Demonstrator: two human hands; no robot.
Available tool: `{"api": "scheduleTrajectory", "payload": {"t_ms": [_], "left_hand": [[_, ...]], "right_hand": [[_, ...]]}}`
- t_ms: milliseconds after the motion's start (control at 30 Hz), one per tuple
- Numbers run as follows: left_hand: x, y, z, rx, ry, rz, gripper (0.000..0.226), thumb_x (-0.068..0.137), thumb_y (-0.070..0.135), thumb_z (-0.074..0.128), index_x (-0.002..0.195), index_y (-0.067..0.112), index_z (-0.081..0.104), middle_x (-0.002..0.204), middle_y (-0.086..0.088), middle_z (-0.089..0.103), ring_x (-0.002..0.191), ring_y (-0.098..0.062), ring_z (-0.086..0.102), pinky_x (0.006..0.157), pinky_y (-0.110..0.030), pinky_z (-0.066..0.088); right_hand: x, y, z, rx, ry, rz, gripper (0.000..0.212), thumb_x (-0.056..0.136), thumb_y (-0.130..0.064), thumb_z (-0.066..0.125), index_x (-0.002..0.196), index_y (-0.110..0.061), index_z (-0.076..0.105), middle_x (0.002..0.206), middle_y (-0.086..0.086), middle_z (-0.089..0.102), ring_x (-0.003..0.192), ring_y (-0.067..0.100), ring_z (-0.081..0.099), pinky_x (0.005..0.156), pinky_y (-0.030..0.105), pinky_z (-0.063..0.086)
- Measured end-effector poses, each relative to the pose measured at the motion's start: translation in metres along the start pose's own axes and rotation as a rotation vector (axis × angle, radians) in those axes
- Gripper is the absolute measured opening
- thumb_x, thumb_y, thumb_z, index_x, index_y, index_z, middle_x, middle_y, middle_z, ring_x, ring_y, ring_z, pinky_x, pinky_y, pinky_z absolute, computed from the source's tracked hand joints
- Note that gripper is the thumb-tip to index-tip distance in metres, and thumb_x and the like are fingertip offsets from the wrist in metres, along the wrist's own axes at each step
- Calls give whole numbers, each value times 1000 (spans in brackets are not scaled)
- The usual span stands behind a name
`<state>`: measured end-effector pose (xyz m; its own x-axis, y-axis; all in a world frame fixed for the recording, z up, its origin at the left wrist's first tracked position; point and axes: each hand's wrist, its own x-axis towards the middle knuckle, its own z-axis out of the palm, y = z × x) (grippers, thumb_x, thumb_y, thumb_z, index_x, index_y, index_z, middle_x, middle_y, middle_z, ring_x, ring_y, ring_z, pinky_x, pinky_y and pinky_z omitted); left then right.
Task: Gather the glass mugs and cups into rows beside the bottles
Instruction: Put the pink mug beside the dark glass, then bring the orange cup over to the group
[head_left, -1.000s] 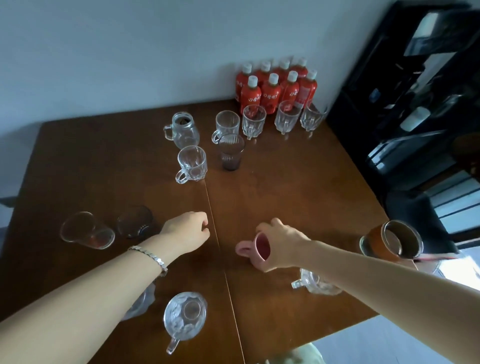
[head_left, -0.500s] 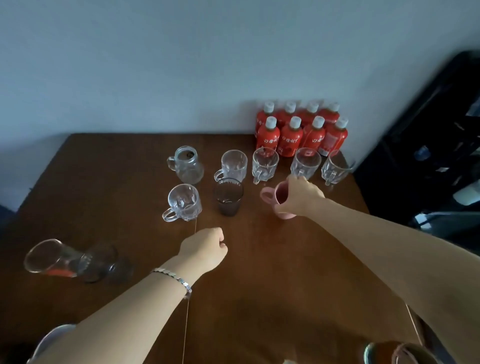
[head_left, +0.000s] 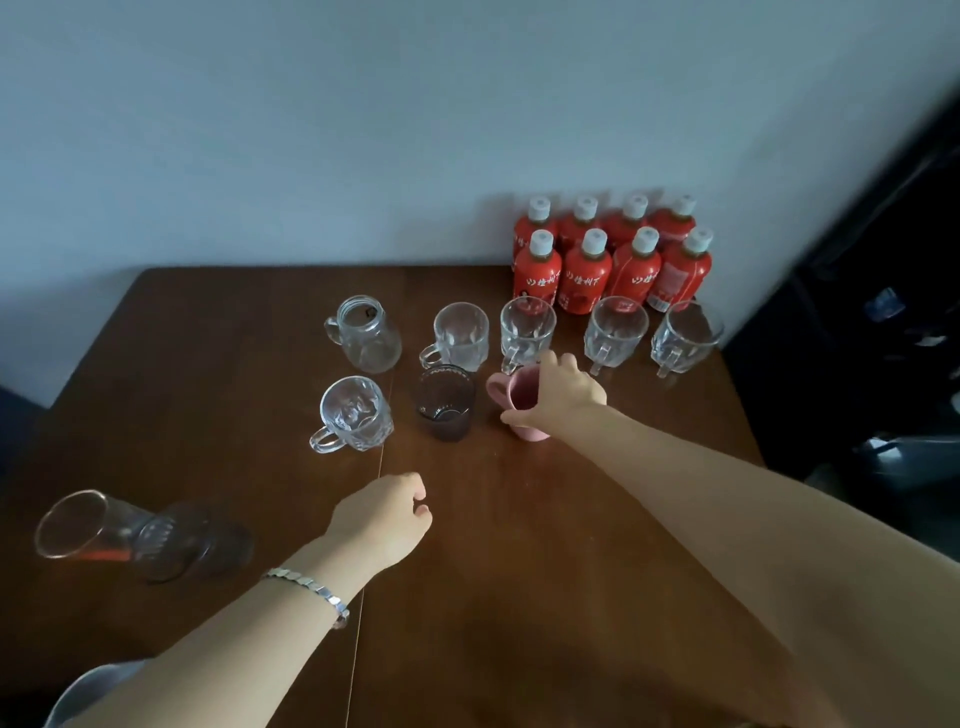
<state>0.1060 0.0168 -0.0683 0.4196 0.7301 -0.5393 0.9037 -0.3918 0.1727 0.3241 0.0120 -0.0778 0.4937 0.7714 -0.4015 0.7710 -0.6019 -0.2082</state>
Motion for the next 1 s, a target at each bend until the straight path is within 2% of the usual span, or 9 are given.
{"api": "scheduleTrajectory", "payload": {"t_ms": [100, 267, 333, 433, 567, 700, 767, 833, 1000], "left_hand": [[-6, 0, -5, 46, 3, 53, 32, 98, 31, 42, 127, 21, 52, 128, 4, 61, 109, -17, 62, 88, -30, 50], [-25, 27, -7, 127, -7, 240, 32, 98, 31, 42, 127, 22, 51, 130, 3, 59, 113, -19, 60, 89, -30, 49], [-34, 47, -3, 121, -22, 333, 30, 98, 30, 43, 126, 22, 52, 129, 2, 59, 113, -19, 60, 87, -29, 49], [-48, 80, 6, 107, -26, 464, 26, 97, 29, 48, 121, 23, 55, 122, 3, 62, 103, -15, 62, 75, -24, 49], [-69, 114, 26, 157, -40, 590, 27, 97, 29, 45, 120, 22, 56, 120, 3, 62, 101, -16, 59, 80, -27, 47], [-80, 128, 45, 201, -76, 648, 27, 96, 30, 44, 120, 23, 56, 121, 3, 62, 107, -18, 59, 85, -28, 45], [-81, 132, 49, 216, -86, 650, 27, 96, 30, 44, 120, 23, 56, 121, 3, 61, 109, -19, 59, 87, -29, 46], [-78, 135, 49, 216, -88, 630, 27, 96, 30, 44, 119, 23, 56, 121, 4, 61, 109, -19, 59, 88, -29, 45], [-59, 137, 45, 175, -69, 498, 26, 94, 30, 45, 117, 24, 57, 119, 5, 61, 109, -19, 59, 88, -29, 45]], "right_hand": [[-28, 11, -6, 48, 3, 17, 93, 69, -57, 75, 140, -13, 33, 133, 7, 48, 121, 27, 52, 91, 39, 49], [-117, 59, -12, -14, -170, 65, 57, 87, -41, 63, 134, -13, 48, 131, 6, 54, 114, 24, 58, 93, 37, 52], [-157, 86, -9, -18, -210, 131, 50, 91, -39, 57, 133, -13, 51, 130, 4, 57, 115, 24, 58, 95, 37, 51], [-214, 129, 0, -13, -196, 267, 57, 91, -46, 55, 139, -15, 47, 133, 3, 55, 120, 23, 55, 96, 34, 48], [-279, 168, 26, 5, -223, 424, 91, 74, -65, 64, 147, -25, 28, 140, 4, 41, 126, 26, 46, 94, 36, 46], [-304, 177, 61, -27, -260, 439, 114, 64, -63, 74, 152, -29, 9, 145, 6, 32, 128, 28, 41, 92, 37, 50], [-304, 179, 71, -40, -222, 420, 114, 65, -55, 76, 152, -27, 8, 142, 8, 34, 124, 28, 45, 86, 35, 52], [-299, 182, 72, -42, -185, 394, 108, 65, -51, 75, 150, -25, 14, 133, 8, 38, 118, 27, 48, 76, 32, 51], [-265, 196, 50, 13, -222, 340, 100, 62, -55, 72, 145, -26, 24, 122, 4, 45, 107, 24, 56, 68, 27, 47]]}}
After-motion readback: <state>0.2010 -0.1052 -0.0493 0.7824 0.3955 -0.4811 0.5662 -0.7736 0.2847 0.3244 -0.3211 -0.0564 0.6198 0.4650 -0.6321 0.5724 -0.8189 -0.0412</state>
